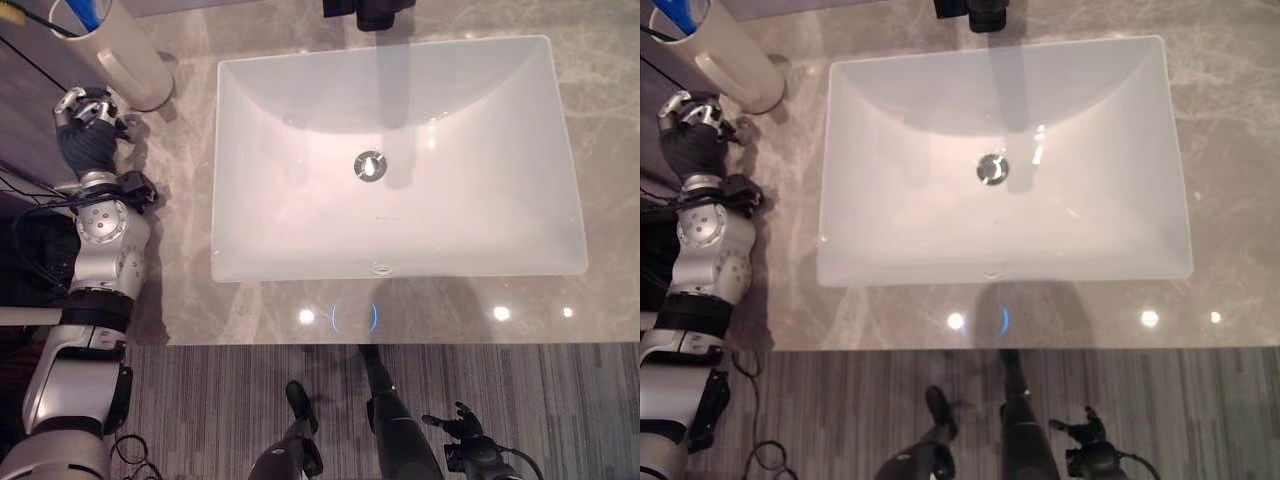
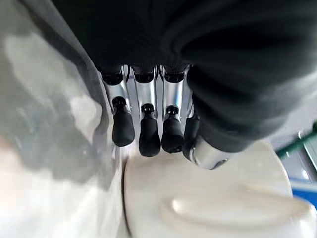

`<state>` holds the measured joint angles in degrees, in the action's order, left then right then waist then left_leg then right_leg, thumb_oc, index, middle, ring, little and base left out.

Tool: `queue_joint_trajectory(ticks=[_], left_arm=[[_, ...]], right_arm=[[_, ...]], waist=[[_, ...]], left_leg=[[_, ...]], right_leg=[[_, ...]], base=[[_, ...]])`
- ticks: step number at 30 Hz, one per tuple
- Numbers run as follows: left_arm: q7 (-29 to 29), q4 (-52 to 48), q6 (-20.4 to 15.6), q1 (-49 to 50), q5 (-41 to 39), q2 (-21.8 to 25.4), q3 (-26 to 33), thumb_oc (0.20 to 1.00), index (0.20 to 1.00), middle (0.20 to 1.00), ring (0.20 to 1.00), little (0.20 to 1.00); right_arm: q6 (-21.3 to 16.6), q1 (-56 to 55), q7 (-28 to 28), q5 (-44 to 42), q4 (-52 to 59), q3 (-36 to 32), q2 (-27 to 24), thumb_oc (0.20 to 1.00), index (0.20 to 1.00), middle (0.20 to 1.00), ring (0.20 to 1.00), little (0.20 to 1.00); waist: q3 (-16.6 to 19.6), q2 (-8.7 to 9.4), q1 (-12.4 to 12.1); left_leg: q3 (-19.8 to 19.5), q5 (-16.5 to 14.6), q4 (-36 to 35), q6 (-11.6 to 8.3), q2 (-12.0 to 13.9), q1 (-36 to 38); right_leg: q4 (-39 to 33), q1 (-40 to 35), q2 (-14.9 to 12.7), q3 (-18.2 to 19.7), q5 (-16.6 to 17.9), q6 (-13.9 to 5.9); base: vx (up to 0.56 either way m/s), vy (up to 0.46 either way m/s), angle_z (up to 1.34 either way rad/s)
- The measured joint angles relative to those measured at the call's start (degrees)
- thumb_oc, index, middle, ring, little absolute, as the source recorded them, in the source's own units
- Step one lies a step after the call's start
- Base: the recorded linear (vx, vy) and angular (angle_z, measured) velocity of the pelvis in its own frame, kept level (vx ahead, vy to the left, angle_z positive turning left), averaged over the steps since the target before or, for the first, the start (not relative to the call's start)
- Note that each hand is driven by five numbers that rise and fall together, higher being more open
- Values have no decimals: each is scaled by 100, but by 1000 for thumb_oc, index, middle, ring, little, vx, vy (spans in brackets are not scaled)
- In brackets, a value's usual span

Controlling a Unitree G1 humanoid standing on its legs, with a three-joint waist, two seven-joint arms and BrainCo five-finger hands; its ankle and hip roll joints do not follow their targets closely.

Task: Put brush and paste in cup on sink, flatten towel.

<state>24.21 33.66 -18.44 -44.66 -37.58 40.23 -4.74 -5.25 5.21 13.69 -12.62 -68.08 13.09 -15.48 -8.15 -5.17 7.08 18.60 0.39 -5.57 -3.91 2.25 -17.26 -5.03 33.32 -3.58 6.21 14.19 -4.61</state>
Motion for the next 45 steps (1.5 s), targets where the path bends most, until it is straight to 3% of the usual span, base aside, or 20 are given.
queue_joint_trajectory(ticks=[7,9,13,28,34,45], left_arm=[[158,605,17,-247,36,240,66,200,200,200,200,200],[156,1305,80,-786,-7,349,-95,200,200,200,200,200],[145,1480,136,-1079,-10,431,-286,200,200,200,200,200],[155,734,111,-1065,74,384,-440,200,200,200,200,200],[149,37,7,-817,284,138,-484,200,200,200,200,200],[206,-98,-10,-777,586,-192,-498,200,200,200,200,200]], right_arm=[[-11,41,4,1,29,158,-17,1000,1000,1000,1000,1000],[-16,66,1,2,31,231,-13,1000,1000,1000,1000,1000],[-76,67,2,3,45,310,-25,1000,1000,1000,1000,1000],[-107,69,2,4,129,439,-2,1000,1000,1000,1000,1000],[-113,76,2,4,154,435,7,1000,1000,1000,1000,1000],[-112,67,7,5,130,436,38,1000,1000,1000,1000,1000]], waist=[[-1,1,4],[-10,14,1],[-17,26,36],[-57,94,152],[-54,100,109],[-43,120,121]], left_leg=[[21,-19,0,-29,24,-51],[6,-1,20,-48,25,-98],[12,-2,20,-51,35,-154],[10,-1,21,-53,32,-175],[8,-1,20,-53,27,-160],[88,-1,20,-52,4,-83]], right_leg=[[0,67,68,8,-11,18],[1,107,65,-3,5,32],[2,159,73,-3,18,47],[3,176,74,-9,29,51],[3,164,70,-3,44,50],[3,133,73,97,31,23]], base=[[0,0,-1],[-1,1,2],[0,2,1],[0,1,0],[0,0,0],[-15,-15,-3]])
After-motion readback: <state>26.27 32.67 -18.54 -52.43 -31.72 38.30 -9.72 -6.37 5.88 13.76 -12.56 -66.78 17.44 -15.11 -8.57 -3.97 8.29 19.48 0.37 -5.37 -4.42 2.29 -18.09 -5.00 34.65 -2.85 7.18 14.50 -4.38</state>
